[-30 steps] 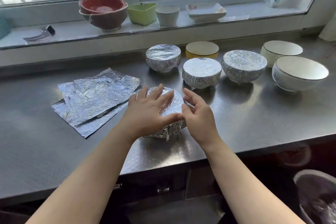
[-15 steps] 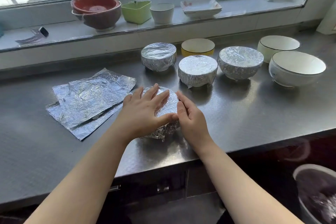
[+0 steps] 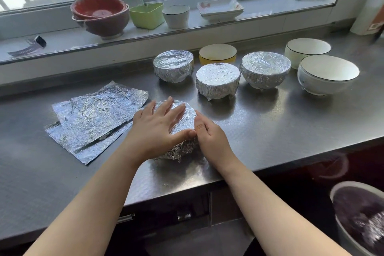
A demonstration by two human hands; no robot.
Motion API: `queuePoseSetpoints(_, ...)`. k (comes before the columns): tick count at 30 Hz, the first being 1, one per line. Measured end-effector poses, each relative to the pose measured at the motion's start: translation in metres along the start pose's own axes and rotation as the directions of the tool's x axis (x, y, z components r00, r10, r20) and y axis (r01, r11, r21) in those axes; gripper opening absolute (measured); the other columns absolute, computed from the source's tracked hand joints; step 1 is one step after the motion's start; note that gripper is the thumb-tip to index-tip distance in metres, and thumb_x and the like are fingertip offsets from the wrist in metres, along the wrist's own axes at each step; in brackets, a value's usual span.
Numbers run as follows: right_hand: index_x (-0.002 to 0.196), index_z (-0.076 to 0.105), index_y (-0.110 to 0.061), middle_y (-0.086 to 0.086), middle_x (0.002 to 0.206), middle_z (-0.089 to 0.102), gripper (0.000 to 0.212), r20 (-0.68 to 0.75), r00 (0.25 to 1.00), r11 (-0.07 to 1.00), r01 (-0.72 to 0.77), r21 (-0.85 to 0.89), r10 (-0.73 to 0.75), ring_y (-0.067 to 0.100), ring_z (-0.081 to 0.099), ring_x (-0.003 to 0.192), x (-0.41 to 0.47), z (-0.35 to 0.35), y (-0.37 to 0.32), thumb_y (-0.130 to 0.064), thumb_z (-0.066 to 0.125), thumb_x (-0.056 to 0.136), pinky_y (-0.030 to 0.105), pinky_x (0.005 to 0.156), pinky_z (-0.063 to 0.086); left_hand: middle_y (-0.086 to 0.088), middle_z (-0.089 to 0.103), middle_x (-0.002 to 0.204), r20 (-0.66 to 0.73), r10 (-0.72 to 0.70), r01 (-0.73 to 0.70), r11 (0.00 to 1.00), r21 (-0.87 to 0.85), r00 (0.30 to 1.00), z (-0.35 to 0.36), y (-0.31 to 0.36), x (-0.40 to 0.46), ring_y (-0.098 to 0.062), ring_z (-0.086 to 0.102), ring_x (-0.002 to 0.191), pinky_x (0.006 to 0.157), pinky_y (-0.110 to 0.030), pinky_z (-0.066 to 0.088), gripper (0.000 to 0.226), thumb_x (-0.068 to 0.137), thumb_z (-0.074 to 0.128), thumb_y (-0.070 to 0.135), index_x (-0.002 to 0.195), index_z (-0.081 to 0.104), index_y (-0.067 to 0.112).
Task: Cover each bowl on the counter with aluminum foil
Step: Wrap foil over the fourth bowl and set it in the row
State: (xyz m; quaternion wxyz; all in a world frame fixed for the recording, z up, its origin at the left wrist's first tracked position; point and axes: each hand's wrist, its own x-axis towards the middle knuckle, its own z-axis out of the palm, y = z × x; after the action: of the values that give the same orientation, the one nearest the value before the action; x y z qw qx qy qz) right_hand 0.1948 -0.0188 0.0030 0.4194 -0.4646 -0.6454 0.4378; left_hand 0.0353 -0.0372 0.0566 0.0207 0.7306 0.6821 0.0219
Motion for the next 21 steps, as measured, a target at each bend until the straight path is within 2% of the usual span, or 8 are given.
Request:
queuePoseSetpoints(4,0.132,0.058,-0.024,-0.008,0.124,0.066,0.047,0.085,0.996,1.000,-0.015,0.003,0.015,0.006,0.056,0.119,0.002,-0.005,-0.003,-0.046,0.032,0.099,0.036,0.107,0.041,0.015,0.004,0.163,-0.001,-0.011,0.011,1.000,-0.006,1.000,0.000,0.000,0.000,-0.026,0.003,0.150,0.117,-0.050,0.011,0.115,0.047,-0.012,0.100,0.150,0.008,0.053)
queuePoseSetpoints(6,0.104,0.065,-0.016,-0.001,0.099,0.069,0.046,0.120,0.991,0.998,-0.058,0.003,0.057,0.012,0.061,0.097,0.003,-0.009,-0.004,-0.047,0.032,0.099,0.041,0.095,0.047,0.015,0.004,0.163,0.002,-0.009,0.009,1.000,0.002,1.000,-0.001,0.001,0.000,-0.026,0.004,0.150,0.116,-0.050,0.012,0.115,0.047,-0.012,0.101,0.150,0.008,0.053)
queuePoseSetpoints(8,0.074,0.058,-0.019,-0.003,0.073,0.060,0.045,0.139,0.984,0.993,-0.114,0.011,0.112,0.011,0.054,0.073,0.004,-0.014,-0.009,-0.043,0.033,0.103,0.038,0.078,0.045,0.015,0.003,0.163,0.011,-0.011,0.010,1.000,0.009,1.000,-0.001,0.001,0.000,-0.026,0.003,0.150,0.116,-0.050,0.012,0.116,0.046,-0.013,0.101,0.150,0.007,0.053)
queuePoseSetpoints(10,0.064,0.059,-0.025,-0.011,0.066,0.057,0.049,0.189,0.967,0.984,-0.178,0.023,0.171,0.010,0.052,0.068,0.007,-0.020,-0.010,-0.041,0.036,0.104,0.037,0.073,0.044,0.015,0.003,0.163,0.017,-0.004,0.004,1.000,0.017,1.000,-0.003,0.001,-0.001,-0.026,0.004,0.150,0.116,-0.048,0.012,0.118,0.044,-0.014,0.101,0.150,0.007,0.053)
queuePoseSetpoints(13,0.078,0.066,-0.011,0.007,0.075,0.066,0.048,0.233,0.948,0.977,-0.207,-0.056,0.215,0.022,0.060,0.078,0.013,-0.027,-0.002,-0.047,0.041,0.098,0.054,0.088,0.052,0.015,0.003,0.163,0.021,0.044,-0.044,0.999,0.023,0.999,-0.006,-0.002,-0.002,-0.025,0.006,0.150,0.117,-0.046,0.013,0.117,0.044,-0.014,0.102,0.149,0.008,0.054)
queuePoseSetpoints(15,0.092,0.063,0.006,0.023,0.086,0.068,0.041,0.117,0.975,0.982,-0.185,-0.048,0.190,0.031,0.066,0.082,0.017,-0.036,0.000,-0.031,0.048,0.098,0.061,0.088,0.050,0.017,0.001,0.163,0.037,0.075,-0.076,0.997,0.014,0.996,-0.008,-0.004,-0.002,-0.023,0.004,0.150,0.118,-0.046,0.011,0.113,0.046,-0.011,0.102,0.147,0.007,0.057)
queuePoseSetpoints(18,0.121,0.059,0.009,0.022,0.120,0.066,0.029,-0.073,0.993,0.990,-0.089,0.114,0.097,0.027,0.068,0.102,0.018,-0.047,-0.011,0.000,0.047,0.097,0.044,0.097,0.052,0.018,-0.001,0.162,0.055,0.103,-0.104,0.994,0.016,0.993,-0.009,-0.006,-0.002,-0.022,0.002,0.151,0.118,-0.046,0.010,0.109,0.048,-0.009,0.102,0.147,0.006,0.058)
queuePoseSetpoints(21,0.140,0.048,-0.003,0.008,0.137,0.057,0.043,0.015,1.000,0.990,-0.001,0.141,-0.001,0.012,0.057,0.121,0.015,-0.041,-0.024,0.004,0.043,0.098,0.027,0.108,0.043,0.018,-0.001,0.162,0.056,0.114,-0.115,0.993,0.024,0.992,-0.009,-0.007,-0.002,-0.022,0.003,0.150,0.117,-0.045,0.011,0.108,0.049,-0.009,0.102,0.147,0.005,0.058)
